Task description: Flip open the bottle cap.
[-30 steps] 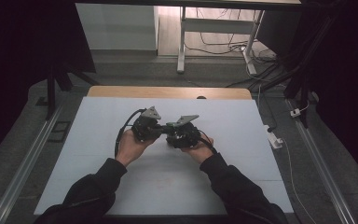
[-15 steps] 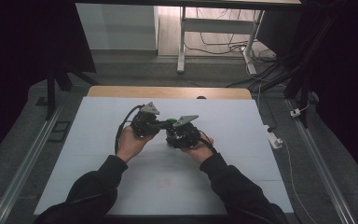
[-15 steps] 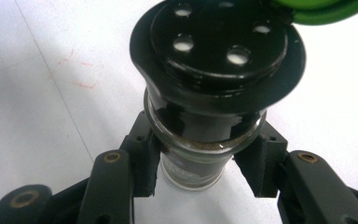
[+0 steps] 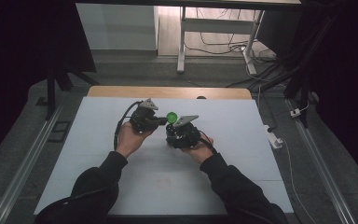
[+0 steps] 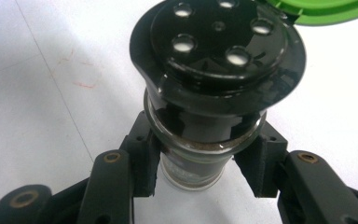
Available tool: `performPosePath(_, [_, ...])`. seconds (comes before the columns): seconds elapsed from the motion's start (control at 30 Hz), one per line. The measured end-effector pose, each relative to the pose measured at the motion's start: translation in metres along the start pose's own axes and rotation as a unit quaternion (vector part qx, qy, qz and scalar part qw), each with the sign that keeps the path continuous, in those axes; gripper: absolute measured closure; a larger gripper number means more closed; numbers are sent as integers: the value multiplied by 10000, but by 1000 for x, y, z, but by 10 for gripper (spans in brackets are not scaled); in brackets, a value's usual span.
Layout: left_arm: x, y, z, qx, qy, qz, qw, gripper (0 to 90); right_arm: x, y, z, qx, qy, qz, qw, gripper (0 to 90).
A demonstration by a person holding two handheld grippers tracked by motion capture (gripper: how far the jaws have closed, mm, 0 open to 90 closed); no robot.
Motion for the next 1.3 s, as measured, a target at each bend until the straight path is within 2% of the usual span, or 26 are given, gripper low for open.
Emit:
performPosePath(0.03, [0, 1, 1, -5, 1, 13, 10000, 884, 0, 0, 0, 0, 0, 0, 10000, 530])
performPosePath(0.17, [-1, 9, 3, -2, -34, -18, 10000, 789, 0, 0, 0, -3, 5, 5, 10000, 530])
performPosePath(0.4, [-7, 23, 11, -105, -98, 3, 9999, 540, 0, 0, 0, 5, -27, 13, 10000, 529])
performPosePath(0.43, [-9, 26, 12, -115, -116, -14, 9999, 477, 0, 0, 0, 5, -30, 16, 10000, 529])
performPosePath(0.47, [-11, 28, 13, -136, -99, -9, 9999, 477, 0, 0, 0, 5, -30, 16, 10000, 529])
performPosePath(0.5, [-12, 30, 15, -189, -75, -12, 9998, 407, 0, 0, 0, 2, -31, 15, 10000, 529])
performPosePath(0.57, [-17, 35, 19, -280, -73, -1, 9996, 380, 0, 0, 0, -2, -18, 13, 10000, 529])
performPosePath(0.63, [-21, 39, 23, -345, -17, 26, 9994, 299, 0, 0, 0, 2, -20, 17, 10000, 529])
performPosePath(0.7, [-26, 44, 26, -314, -15, 50, 9995, 228, 0, 0, 0, 5, -36, 26, 10000, 528])
performPosePath(1.1, [-53, 66, 37, -329, 165, -1, 9993, 66, 0, 0, 0, -23, -3, 10, 10000, 527])
performPosePath(1.3, [-65, 77, 41, -310, 218, 38, 9993, 33, 0, 0, 0, -13, -40, -9, 10000, 522])
Point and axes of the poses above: each handheld gripper's, and its own axes: y roughly backward along the jaws, x roughly out of its top, z roughly to its right, the point moved 7 cm from there along -y, roughly forward along the jaws, and after that the axes turned 2 degrees about y, right-handed, at the moved point
